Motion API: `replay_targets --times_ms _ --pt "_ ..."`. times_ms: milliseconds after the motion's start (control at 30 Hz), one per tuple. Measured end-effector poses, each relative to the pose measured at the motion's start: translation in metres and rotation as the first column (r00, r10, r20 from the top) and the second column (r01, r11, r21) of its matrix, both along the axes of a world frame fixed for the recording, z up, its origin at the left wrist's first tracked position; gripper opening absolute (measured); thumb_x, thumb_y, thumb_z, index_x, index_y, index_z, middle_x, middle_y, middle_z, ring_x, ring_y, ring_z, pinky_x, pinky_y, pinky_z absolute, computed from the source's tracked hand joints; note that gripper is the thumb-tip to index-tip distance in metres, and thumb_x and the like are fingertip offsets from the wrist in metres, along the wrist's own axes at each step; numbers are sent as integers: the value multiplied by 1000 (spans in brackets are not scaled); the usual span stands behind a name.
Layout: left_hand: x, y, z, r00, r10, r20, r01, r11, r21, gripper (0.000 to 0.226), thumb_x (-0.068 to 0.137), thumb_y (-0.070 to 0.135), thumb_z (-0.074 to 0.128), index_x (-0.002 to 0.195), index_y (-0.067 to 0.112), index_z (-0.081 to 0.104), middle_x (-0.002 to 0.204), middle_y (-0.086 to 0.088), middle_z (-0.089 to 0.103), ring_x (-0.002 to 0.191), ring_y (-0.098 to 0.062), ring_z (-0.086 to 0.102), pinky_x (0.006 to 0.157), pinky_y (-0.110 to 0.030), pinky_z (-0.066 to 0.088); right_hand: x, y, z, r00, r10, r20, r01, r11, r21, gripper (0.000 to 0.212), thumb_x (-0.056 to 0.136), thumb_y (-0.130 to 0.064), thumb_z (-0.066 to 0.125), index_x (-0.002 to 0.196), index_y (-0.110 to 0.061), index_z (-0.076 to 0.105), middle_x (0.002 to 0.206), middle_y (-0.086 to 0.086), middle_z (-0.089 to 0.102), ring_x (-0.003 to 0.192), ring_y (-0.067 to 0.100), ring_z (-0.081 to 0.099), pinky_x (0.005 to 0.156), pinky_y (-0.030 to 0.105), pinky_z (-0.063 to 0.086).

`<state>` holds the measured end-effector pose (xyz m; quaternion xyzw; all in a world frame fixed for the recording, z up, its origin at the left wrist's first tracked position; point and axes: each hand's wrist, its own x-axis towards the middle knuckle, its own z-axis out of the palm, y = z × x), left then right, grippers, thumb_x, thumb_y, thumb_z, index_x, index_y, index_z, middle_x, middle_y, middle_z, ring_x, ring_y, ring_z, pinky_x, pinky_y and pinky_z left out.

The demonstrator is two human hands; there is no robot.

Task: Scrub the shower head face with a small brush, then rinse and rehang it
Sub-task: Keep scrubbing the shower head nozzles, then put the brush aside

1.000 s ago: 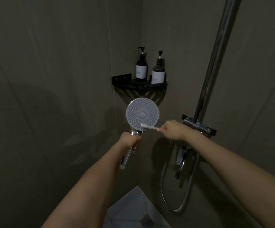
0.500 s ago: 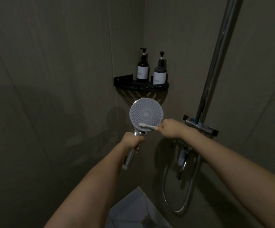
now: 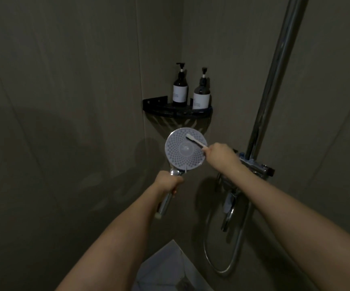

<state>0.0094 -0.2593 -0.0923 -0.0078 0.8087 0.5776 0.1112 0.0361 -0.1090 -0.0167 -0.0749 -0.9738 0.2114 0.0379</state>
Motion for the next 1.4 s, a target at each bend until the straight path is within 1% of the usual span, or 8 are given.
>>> replay_targets --times_ms 233,433,567,867,1000,1200,1300,1400 --pt "1 9 6 1000 7 -11 -6 999 38 31 77 4 61 49 6 48 25 2 42 23 -8 39 32 -16 35 5 2 -3 1000 -15 25 15 1000 -21 28 99 -28 40 104 -15 64 93 10 63 86 24 64 73 37 53" --pt "1 3 0 999 36 1 -36 998 56 32 77 2 60 49 6 46 25 3 41 22 -7 37 31 -15 32 2 5 -5 997 -71 27 72 997 -12 33 98 -32 39 97 -10 64 68 1 51 59 13 50 49 26 36" --pt "0 -2 -1 998 61 -7 -60 995 77 31 77 2 61 50 6 46 27 3 42 22 -8 37 32 -15 32 4 6 -3 991 -46 124 43 999 32 30 96 -35 43 89 -12 61 70 2 52 60 14 50 49 26 36" --pt "2 -7 -1 998 57 -6 -57 996 71 31 77 4 62 52 7 46 29 2 42 23 -8 37 32 -16 34 7 7 -5 998 -63 23 63 998 -15 36 98 -33 40 86 -7 61 78 10 57 63 21 49 58 27 38" --pt "1 -12 -3 999 31 -8 -31 999 29 32 77 3 62 49 6 46 27 3 42 23 -8 38 33 -16 34 11 -3 6 996 -5 86 7 1000 -27 39 99 -33 37 67 -17 51 74 7 51 64 20 49 55 28 37" --pt "0 -10 0 1000 18 -23 -18 1000 15 29 75 5 62 49 6 49 28 1 45 25 -9 41 35 -18 35 4 -18 12 995 45 90 -45 999 -2 29 97 -34 40 94 -14 60 81 5 56 63 14 48 51 25 34" --pt "1 -10 4 1000 4 -30 -4 1000 0 30 75 5 62 48 7 48 27 1 44 24 -9 40 36 -18 35 5 -17 14 1000 5 -22 -5 1000 23 36 99 -29 34 110 -7 61 98 14 61 83 28 59 65 32 46" --pt "1 -13 4 999 6 -39 -7 1000 -24 31 76 4 61 48 6 47 25 1 43 22 -7 39 35 -18 34 8 -23 14 999 23 29 -23 999 24 36 99 -31 38 104 -4 61 85 11 56 82 28 58 67 34 44"
